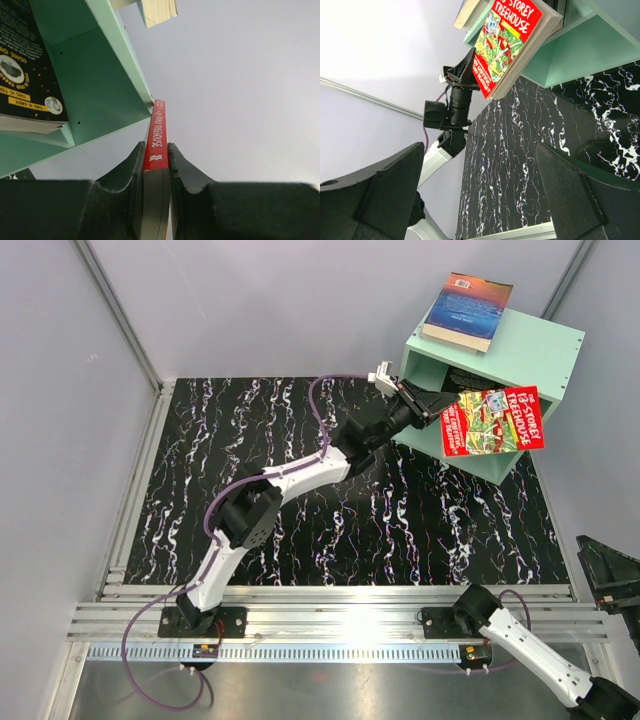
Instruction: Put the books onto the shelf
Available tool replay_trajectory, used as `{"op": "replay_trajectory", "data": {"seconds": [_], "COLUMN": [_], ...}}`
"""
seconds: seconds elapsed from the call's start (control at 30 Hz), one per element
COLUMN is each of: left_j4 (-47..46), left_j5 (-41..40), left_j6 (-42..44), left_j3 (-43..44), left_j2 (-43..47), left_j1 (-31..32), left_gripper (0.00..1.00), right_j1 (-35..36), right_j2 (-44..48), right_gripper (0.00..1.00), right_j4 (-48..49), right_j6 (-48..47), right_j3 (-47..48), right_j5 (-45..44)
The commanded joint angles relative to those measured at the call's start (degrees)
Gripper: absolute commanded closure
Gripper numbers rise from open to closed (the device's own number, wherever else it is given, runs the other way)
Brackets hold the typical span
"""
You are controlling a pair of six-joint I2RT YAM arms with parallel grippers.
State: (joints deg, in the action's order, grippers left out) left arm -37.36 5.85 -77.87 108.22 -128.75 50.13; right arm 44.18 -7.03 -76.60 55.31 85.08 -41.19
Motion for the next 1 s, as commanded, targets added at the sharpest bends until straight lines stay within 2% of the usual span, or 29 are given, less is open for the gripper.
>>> {"op": "replay_trajectory", "data": {"seconds": [0.0, 0.03, 0.2, 0.57, 0.73, 0.83, 0.97], "left_j4": [1.42, 0.29, -2.27, -1.92, -5.35, -6.49, -10.09], "left_j5": [-0.75, -0.92, -1.1, -0.66, -0.57, -1.54, -7.14], "left_j6": [1.66, 1.23, 0.35, 0.0, -2.55, -3.26, -5.45], "left_j3": [-3.8, -6.68, -9.79, -2.85, -2.49, -2.84, -2.67], "left_j2": [2.01, 2.79, 3.33, 0.25, -0.54, -0.63, -1.06], "left_j1": [-0.29, -0.29, -0.3, -0.38, -0.91, -0.82, -0.3], "left_gripper": [1.0, 1.0, 1.0, 1.0, 1.0, 1.0, 1.0], "right_j1": [1.25, 1.34, 1.87, 2.05, 2.05, 2.05, 2.05], "right_j2": [0.61, 0.61, 1.05, 1.67, 1.93, 2.19, 2.54], "right_gripper": [0.0, 0.0, 0.0, 0.0, 0.0, 0.0, 0.0], "right_j4": [-4.96, -5.14, -5.23, -6.37, -7.07, -7.69, -8.13], "right_j6": [1.99, 2.0, 2.35, 3.49, 3.93, 4.19, 4.54], "right_j3": [0.18, 0.09, -0.17, -0.7, -0.53, -0.53, -0.7], "right_j5": [-3.37, -3.46, -3.9, -3.81, -3.81, -3.9, -3.9]}}
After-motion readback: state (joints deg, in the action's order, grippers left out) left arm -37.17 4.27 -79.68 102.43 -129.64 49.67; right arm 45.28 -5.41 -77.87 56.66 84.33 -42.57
